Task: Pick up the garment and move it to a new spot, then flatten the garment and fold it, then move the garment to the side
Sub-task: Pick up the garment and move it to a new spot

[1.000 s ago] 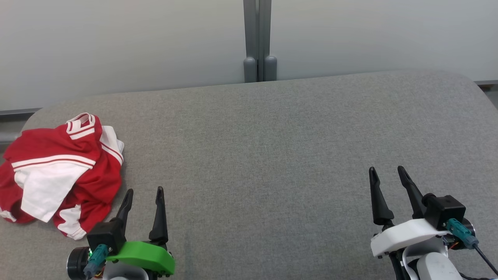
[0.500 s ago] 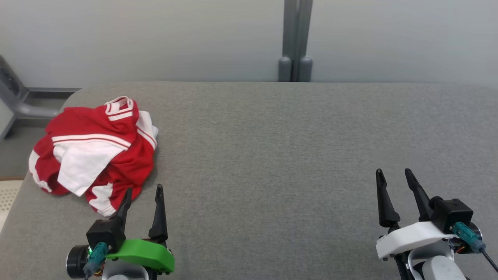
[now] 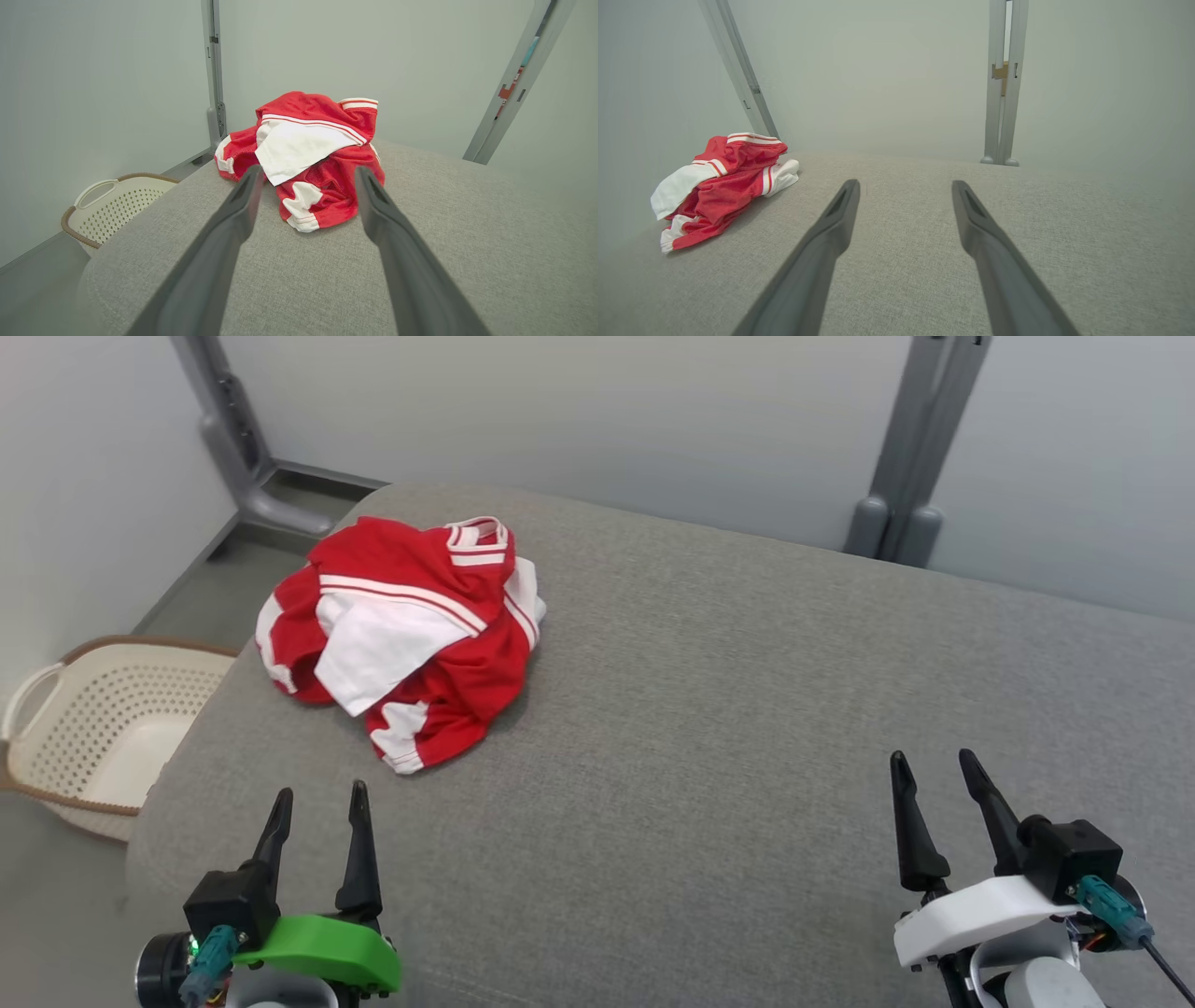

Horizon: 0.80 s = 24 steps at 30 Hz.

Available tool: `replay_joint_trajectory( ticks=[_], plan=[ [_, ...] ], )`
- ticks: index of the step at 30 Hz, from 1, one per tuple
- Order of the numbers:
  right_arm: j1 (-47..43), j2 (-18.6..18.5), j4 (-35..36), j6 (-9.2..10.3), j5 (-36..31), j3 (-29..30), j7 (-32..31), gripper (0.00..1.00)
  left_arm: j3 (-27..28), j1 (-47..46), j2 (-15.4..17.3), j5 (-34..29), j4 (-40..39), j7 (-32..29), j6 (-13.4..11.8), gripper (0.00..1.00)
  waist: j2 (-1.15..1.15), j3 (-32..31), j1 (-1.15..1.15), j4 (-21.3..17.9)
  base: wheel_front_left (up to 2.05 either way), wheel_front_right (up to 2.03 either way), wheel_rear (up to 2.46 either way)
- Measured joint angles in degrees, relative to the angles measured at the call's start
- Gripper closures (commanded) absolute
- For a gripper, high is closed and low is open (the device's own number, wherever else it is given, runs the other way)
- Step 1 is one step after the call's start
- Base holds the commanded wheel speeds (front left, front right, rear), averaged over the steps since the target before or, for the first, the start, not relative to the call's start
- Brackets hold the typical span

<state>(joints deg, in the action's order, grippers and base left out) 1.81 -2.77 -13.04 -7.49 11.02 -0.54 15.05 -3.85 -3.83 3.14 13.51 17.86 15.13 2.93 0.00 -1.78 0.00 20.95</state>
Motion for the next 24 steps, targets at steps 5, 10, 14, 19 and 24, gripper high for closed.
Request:
replay_joint_trajectory(
  ticks=[5,10,14,19,24],
  plan=[
    [0.0,0.0,-0.9,0.0,0.0,-0.6,0.0,0.0,0.5,0.3,0.1,-0.3,-0.3,0.0,0.0,0.0,0.0,-0.1,0.0,4.3,0.0,0.0,0.0],
    [0.2,0.0,-1.8,0.0,0.0,-1.5,0.0,0.0,1.5,1.2,0.1,-0.4,-0.9,0.0,0.0,0.0,0.0,-0.1,0.0,7.5,0.0,0.0,0.0],
    [0.6,0.0,-2.7,0.0,-0.1,-1.9,0.0,0.0,1.8,1.5,0.1,-0.5,-1.3,0.0,0.0,0.0,0.0,0.1,0.0,8.2,0.0,0.0,0.0],
    [0.6,0.0,-3.5,0.0,-0.2,-1.9,0.0,0.0,1.7,1.5,0.1,-1.0,-1.2,0.0,0.0,0.0,0.0,-0.3,0.0,8.0,0.0,0.0,0.0],
    [0.6,0.0,-3.4,0.0,-0.6,-2.4,0.0,0.0,0.7,0.2,0.2,-1.2,1.1,0.0,0.7,0.0,0.0,-0.4,0.0,7.2,0.0,0.0,0.0]
  ],
)
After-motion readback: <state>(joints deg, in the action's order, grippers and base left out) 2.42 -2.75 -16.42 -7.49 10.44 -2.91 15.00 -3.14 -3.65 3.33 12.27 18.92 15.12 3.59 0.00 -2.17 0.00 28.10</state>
